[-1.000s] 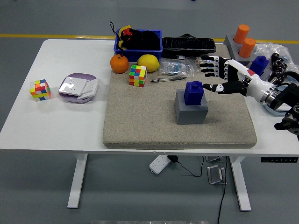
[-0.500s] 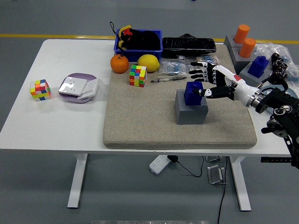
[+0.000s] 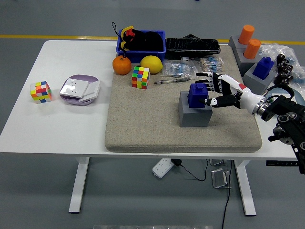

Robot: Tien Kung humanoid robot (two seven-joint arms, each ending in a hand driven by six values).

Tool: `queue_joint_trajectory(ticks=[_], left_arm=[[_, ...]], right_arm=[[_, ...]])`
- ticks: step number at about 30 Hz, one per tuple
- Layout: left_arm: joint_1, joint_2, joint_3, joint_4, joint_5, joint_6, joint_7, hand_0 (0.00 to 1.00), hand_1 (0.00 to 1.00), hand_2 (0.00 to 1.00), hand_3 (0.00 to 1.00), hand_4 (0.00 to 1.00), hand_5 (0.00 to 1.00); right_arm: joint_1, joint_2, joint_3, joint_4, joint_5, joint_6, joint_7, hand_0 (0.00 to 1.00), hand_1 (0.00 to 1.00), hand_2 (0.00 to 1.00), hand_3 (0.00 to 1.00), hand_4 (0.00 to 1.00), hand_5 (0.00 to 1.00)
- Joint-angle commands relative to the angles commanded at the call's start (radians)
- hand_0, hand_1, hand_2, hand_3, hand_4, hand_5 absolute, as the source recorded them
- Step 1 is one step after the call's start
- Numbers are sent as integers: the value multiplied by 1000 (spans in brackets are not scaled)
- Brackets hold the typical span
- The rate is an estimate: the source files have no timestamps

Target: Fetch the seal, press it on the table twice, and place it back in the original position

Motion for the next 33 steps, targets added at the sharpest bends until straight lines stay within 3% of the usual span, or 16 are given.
queue_joint_trajectory(ticks=[2,3,14,15,20,21,33], left_arm=[[-1,0,0,0,0,0,0,843,828,803,855,845,467],[-2,0,0,0,1,0,0,844,828,803,855,846,468],[-1,-2,2,-1,2,-2,0,844,829,803,855,847,466],[-1,-2,2,-1,2,-2,0,843,829,803,856,847,466],[-1,-3,2,-1,2,-3,0,843,829,803,856,847,466],[0,-3,2,-2,2,-3,-1,844,829,803,856,850,466],[-5,-3,5,-2,0,-5,-1,844,830,803,856,852,468]], right_arm=[[-1,-1,-9,-1,0,-11,7,787,748,767,869,798,2],[-2,-1,-13,-2,1,-17,10,713,669,695,825,736,2],[-4,2,-51,-18,0,-50,36,689,652,677,797,705,2],[-4,2,-54,-18,1,-54,40,635,572,633,752,639,2],[-4,4,-68,-17,8,-77,62,635,572,633,752,639,2],[-4,4,-72,-17,11,-85,68,495,431,452,526,529,2],[-3,-3,-75,8,34,-128,102,460,398,419,474,493,2]])
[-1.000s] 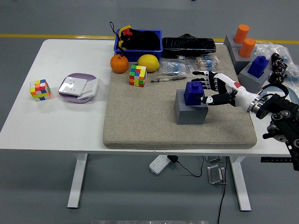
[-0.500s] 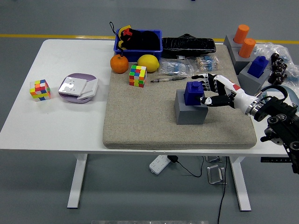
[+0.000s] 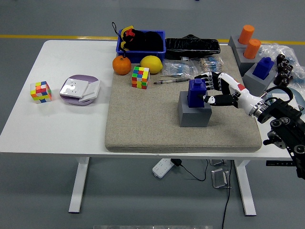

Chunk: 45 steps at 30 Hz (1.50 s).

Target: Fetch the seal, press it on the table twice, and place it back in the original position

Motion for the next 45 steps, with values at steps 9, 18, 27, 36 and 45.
queue_joint_trajectory(ticks=[9,18,27,36,45], left_arm=[[2,-3,-5,-1,3,1,0,845,830,803,856,852,467],[7,-4,-8,1,3,0,0,844,830,803,856,854,467],[6,-4,-9,1,5,-1,-1,844,830,804,856,854,467],[10,-5,-11,-1,7,-1,-1,844,830,804,856,853,466],[14,-6,-9,0,5,-1,-1,844,830,804,856,854,466]], right_arm=[[-10,-27,51,41,-6,1,-8,461,396,416,472,498,2],[-55,-77,180,83,-39,-14,-11,460,393,413,464,496,2],[-115,-94,265,44,-72,-40,-12,460,391,412,457,496,2],[-176,-71,236,-16,-75,-65,-21,459,388,408,452,496,2],[-192,-55,189,-68,-60,-78,-24,458,388,407,451,495,2]])
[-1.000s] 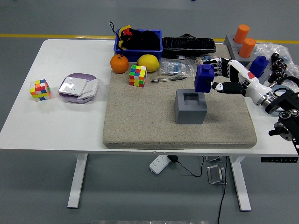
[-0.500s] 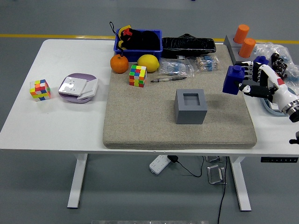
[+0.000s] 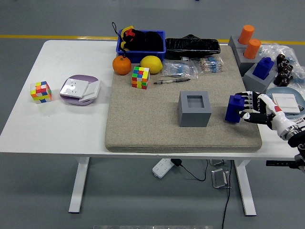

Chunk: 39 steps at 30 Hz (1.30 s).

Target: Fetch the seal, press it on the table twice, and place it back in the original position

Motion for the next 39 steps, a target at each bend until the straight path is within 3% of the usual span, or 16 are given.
queue_joint_trajectory(ticks=[8,16,29,39], left_arm=[[-3,0,1,-1,0,0,0,844,830,804,856,853,466],[-3,0,2,0,-1,0,0,845,830,804,856,854,467],[-4,2,1,0,-3,0,0,846,830,802,856,853,466],[-9,2,4,-1,-5,-1,-1,846,831,804,858,854,467]], right_arm=[[-2,4,-31,-26,9,-9,3,457,389,409,451,494,2],[-4,-1,-25,-4,11,-6,0,455,385,405,447,493,2],[66,-25,36,147,29,25,-8,455,383,404,445,494,2],[105,2,-55,225,93,51,-30,454,383,404,445,497,2]])
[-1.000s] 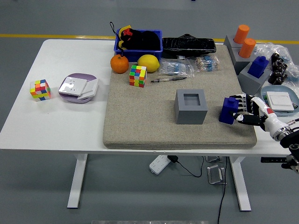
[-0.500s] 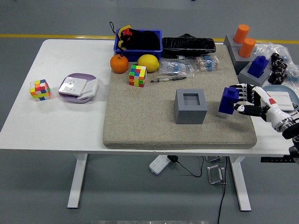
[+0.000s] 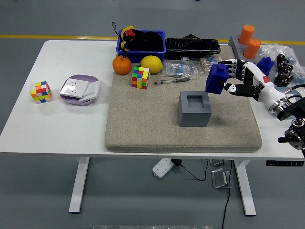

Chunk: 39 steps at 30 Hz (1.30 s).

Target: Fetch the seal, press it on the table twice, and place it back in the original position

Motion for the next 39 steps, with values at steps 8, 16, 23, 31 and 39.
queue_joint_trajectory(ticks=[8,16,23,31,39], left_arm=[[-1,1,5,0,-2,-1,0,846,830,803,857,854,466],[-3,2,9,0,-3,-1,0,846,830,803,858,854,467],[-6,4,10,-1,-3,-2,0,846,831,802,858,854,467],[-6,3,13,1,-5,-3,0,846,830,802,859,854,467],[-7,3,10,-1,-2,-4,-1,847,830,802,858,855,466]], right_arm=[[38,12,-95,-17,25,12,8,453,383,404,446,499,2],[65,24,-177,-70,35,6,29,453,382,404,446,500,2],[86,30,-210,-115,24,0,49,453,382,404,445,500,2],[90,29,-214,-129,15,-3,58,451,381,403,444,502,2],[94,25,-211,-132,5,-2,66,452,381,404,445,503,2]])
